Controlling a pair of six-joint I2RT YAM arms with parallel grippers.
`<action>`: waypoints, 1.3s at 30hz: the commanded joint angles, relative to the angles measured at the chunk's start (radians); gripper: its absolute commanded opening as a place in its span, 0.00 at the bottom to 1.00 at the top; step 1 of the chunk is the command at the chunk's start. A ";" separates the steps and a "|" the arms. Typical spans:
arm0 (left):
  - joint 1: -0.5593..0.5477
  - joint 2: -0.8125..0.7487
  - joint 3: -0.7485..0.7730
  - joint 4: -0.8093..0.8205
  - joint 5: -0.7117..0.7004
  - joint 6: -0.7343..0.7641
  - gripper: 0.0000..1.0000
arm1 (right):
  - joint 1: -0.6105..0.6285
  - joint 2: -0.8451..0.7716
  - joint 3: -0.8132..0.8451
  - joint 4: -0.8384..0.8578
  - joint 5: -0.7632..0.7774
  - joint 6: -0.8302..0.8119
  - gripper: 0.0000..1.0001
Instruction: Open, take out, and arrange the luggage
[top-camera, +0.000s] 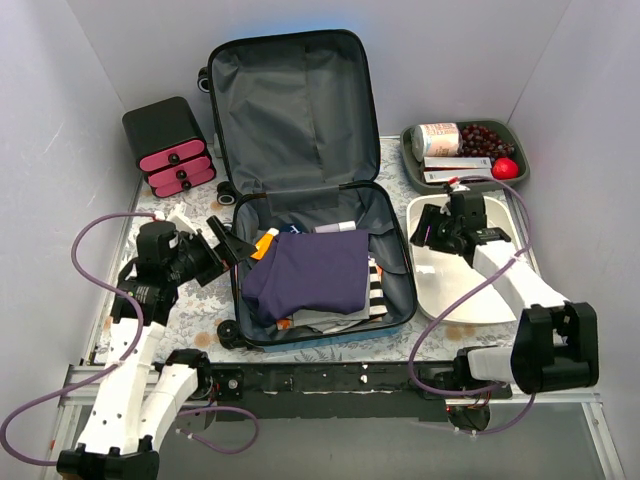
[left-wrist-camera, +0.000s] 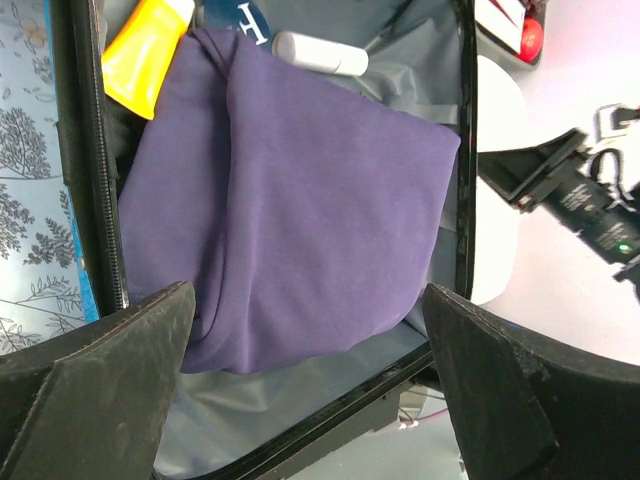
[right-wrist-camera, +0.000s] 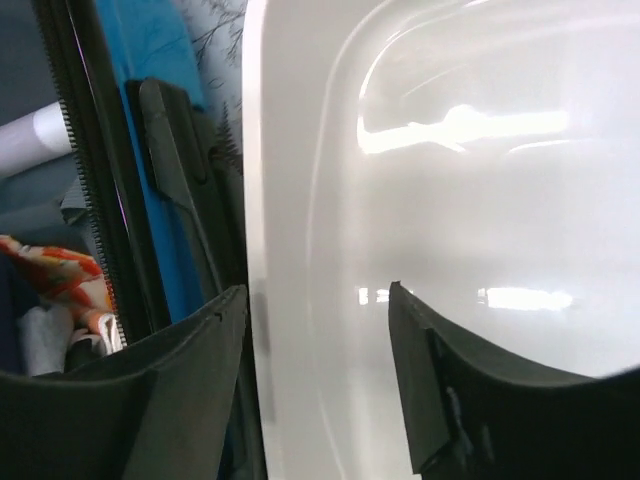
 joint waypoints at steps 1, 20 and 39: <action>0.001 -0.003 -0.035 0.022 0.070 -0.019 0.98 | 0.007 -0.112 0.107 -0.128 0.280 0.002 0.72; -0.375 0.391 0.043 0.074 -0.375 -0.154 0.98 | 0.467 -0.262 0.029 -0.154 -0.072 0.126 0.85; -0.453 0.531 -0.004 0.276 -0.352 -0.217 0.34 | 0.481 -0.230 -0.040 -0.096 -0.107 0.125 0.85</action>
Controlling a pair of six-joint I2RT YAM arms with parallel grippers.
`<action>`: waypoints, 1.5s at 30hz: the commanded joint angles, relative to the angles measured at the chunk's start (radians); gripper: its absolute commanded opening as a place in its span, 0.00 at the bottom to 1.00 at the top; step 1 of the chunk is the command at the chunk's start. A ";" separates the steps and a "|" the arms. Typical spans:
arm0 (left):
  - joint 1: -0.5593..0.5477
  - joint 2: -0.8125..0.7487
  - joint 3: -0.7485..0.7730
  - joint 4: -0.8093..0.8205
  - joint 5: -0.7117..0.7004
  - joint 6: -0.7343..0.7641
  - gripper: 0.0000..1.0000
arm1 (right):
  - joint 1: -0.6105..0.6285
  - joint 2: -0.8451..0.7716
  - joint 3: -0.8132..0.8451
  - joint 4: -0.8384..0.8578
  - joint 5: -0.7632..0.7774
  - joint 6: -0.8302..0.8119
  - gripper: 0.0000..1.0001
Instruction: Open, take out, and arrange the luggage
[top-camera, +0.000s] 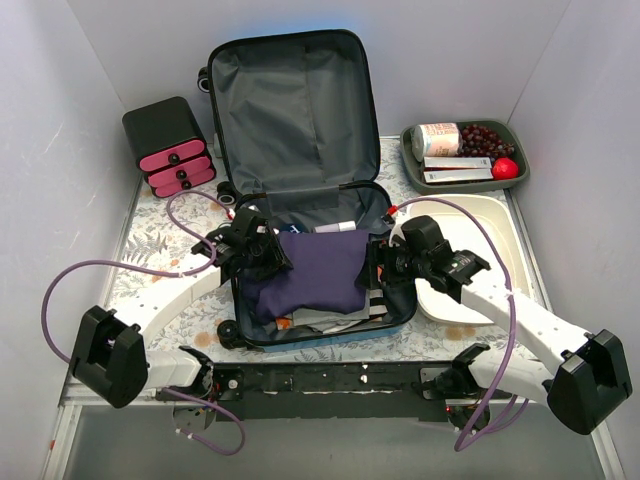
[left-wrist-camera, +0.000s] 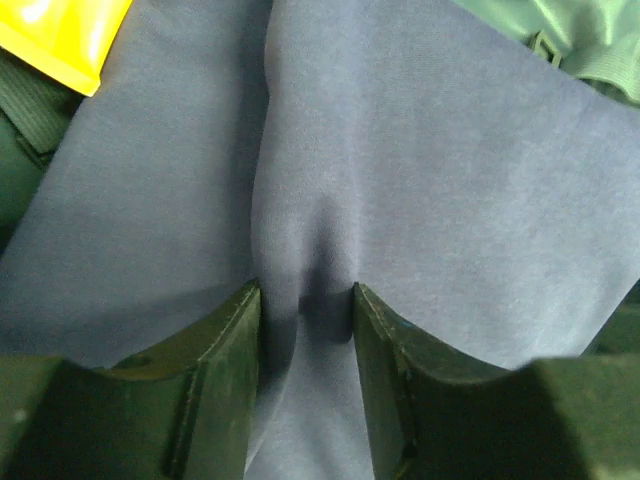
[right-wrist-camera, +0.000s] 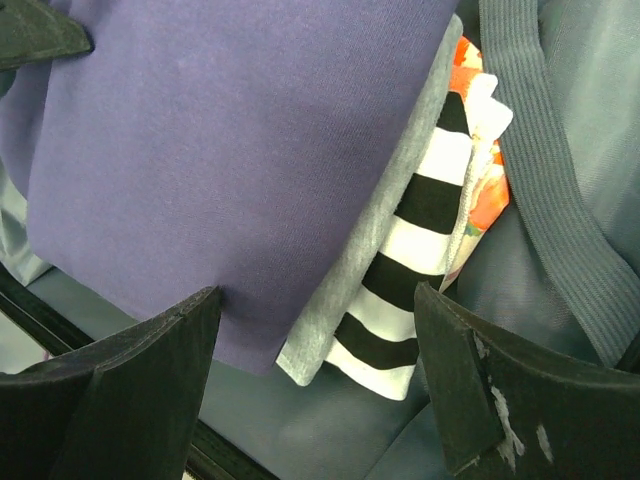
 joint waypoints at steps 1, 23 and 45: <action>-0.018 0.000 0.016 0.063 -0.013 -0.023 0.22 | 0.006 -0.003 0.001 0.042 -0.020 -0.002 0.85; -0.020 -0.310 -0.156 -0.309 -0.333 -0.260 0.00 | 0.165 0.149 0.176 0.036 0.102 0.008 0.86; -0.020 -0.276 -0.188 -0.380 -0.389 -0.342 0.00 | 0.256 0.239 0.237 0.053 0.147 0.053 0.87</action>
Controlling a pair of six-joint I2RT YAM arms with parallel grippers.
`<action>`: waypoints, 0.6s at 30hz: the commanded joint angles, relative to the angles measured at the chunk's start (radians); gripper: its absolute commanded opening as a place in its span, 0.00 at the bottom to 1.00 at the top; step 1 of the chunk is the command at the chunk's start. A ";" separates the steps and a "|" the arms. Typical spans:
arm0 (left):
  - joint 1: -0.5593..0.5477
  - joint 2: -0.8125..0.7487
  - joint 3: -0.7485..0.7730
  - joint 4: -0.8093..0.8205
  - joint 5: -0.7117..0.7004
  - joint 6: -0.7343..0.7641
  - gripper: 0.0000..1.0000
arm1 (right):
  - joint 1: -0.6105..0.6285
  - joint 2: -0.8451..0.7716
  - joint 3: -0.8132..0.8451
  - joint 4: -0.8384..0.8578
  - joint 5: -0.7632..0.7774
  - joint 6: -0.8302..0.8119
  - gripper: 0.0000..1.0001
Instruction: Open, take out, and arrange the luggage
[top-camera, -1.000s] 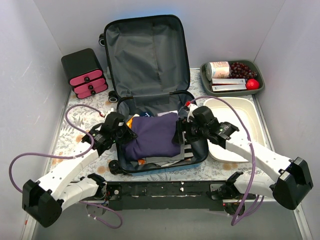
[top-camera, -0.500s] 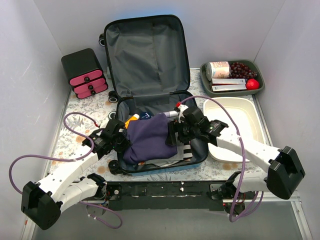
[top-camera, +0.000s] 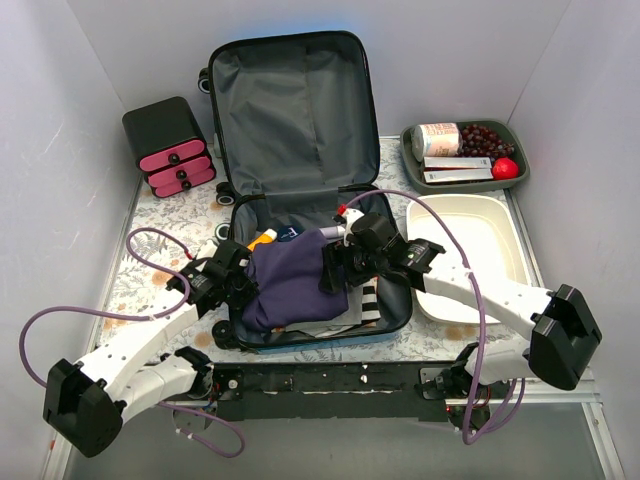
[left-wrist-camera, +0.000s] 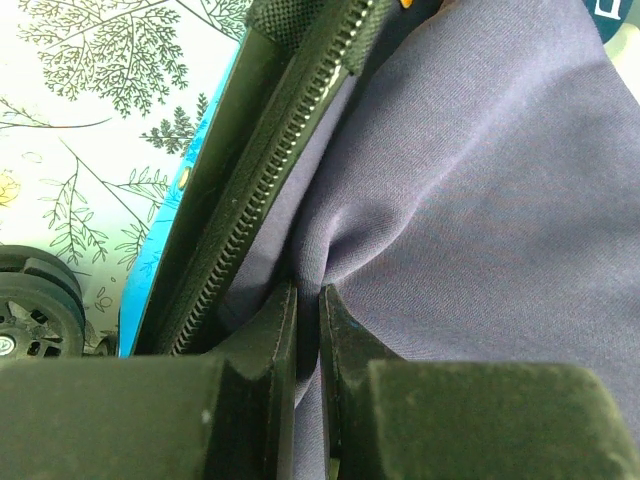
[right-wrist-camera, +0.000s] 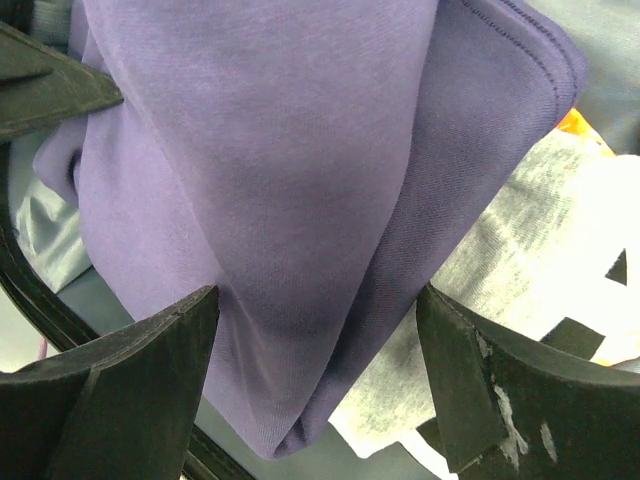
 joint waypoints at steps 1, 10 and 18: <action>0.006 0.015 -0.016 -0.120 -0.115 -0.003 0.00 | 0.005 -0.002 0.024 0.022 0.028 0.054 0.87; 0.006 0.014 -0.016 -0.097 -0.098 0.011 0.00 | 0.007 0.049 0.013 0.124 -0.059 0.130 0.85; 0.006 0.020 -0.031 -0.077 -0.083 0.014 0.00 | 0.008 0.063 -0.019 0.200 -0.065 0.178 0.68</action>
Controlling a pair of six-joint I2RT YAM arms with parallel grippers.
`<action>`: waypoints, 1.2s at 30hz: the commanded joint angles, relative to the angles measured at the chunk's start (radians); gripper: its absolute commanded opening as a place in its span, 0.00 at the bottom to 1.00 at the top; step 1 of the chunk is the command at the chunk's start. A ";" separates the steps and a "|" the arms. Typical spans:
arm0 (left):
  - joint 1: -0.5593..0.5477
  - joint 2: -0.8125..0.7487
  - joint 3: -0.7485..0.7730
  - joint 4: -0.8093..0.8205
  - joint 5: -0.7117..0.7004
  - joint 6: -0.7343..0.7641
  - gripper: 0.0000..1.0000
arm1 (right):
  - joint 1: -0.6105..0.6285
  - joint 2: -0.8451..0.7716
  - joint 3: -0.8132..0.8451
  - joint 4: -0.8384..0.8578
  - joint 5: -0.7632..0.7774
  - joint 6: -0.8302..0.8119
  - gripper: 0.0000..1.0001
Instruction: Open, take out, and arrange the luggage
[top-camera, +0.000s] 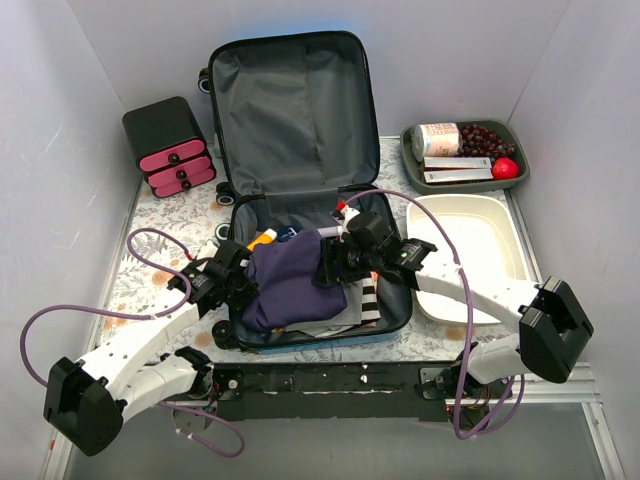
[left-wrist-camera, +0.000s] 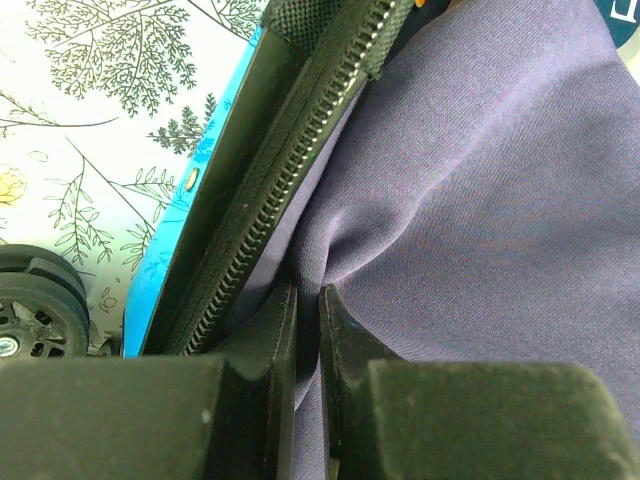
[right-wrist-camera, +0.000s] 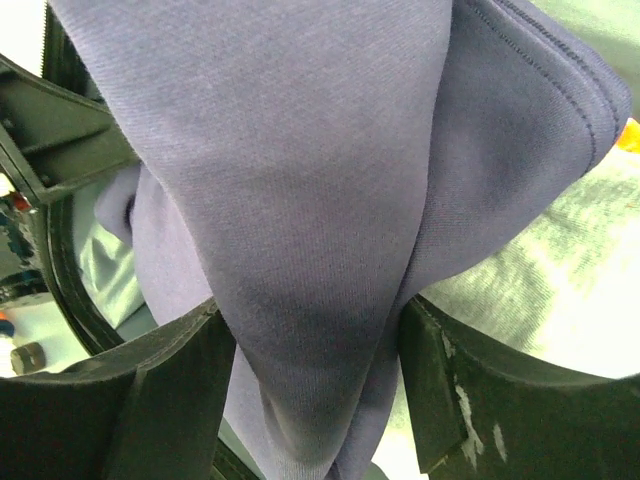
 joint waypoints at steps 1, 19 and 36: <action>0.006 0.006 -0.026 -0.075 -0.076 0.028 0.00 | 0.006 0.011 -0.017 0.097 -0.032 0.044 0.66; 0.006 -0.030 -0.027 -0.038 -0.044 0.052 0.00 | 0.028 0.083 -0.053 0.162 -0.048 0.060 0.22; 0.006 -0.201 0.166 -0.024 0.006 0.153 0.98 | 0.040 -0.056 0.178 -0.083 0.236 -0.290 0.01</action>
